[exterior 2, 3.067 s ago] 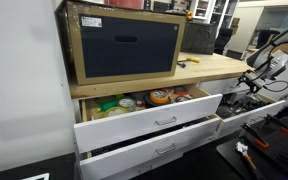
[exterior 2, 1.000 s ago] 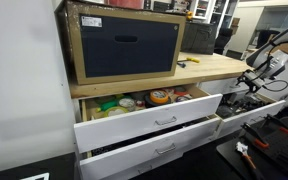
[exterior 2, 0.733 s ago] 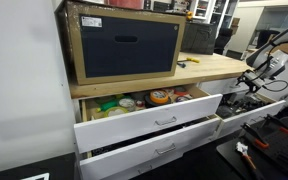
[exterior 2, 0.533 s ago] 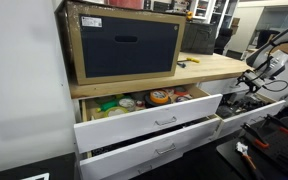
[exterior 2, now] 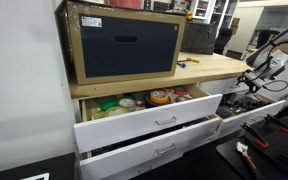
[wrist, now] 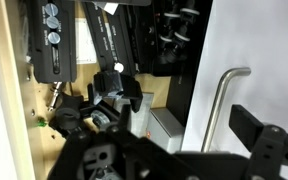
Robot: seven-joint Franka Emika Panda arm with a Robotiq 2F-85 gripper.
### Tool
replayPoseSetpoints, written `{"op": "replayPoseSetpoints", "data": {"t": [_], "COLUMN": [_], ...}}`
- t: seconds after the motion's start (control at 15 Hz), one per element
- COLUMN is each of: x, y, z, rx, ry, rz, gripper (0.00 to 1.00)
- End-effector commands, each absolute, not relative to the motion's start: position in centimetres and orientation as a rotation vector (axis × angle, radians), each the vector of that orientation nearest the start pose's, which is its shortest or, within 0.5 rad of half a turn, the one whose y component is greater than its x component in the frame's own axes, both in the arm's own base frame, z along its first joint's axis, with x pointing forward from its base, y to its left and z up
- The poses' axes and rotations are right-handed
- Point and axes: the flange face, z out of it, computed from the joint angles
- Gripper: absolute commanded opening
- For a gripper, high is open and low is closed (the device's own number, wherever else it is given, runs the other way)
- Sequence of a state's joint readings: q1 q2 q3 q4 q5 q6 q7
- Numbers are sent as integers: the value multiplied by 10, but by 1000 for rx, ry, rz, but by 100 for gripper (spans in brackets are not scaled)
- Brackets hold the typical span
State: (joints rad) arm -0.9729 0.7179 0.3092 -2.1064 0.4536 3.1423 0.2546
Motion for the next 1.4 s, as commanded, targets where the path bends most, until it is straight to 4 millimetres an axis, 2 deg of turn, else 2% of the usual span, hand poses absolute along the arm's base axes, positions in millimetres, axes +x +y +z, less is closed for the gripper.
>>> {"op": "replayPoseSetpoints", "data": {"t": [0.0,0.67,1.0,1.33], "x": [436,434,436,447], "y": [-387,-390,-386,-381], "z": [112,116,110,109], "rx": [-2145,-2094,-2045,-1952], "ry": [1959,1950,1961,1985], "rz": [-505,-460,-403,-379], "gripper": [100,100,100,100]}}
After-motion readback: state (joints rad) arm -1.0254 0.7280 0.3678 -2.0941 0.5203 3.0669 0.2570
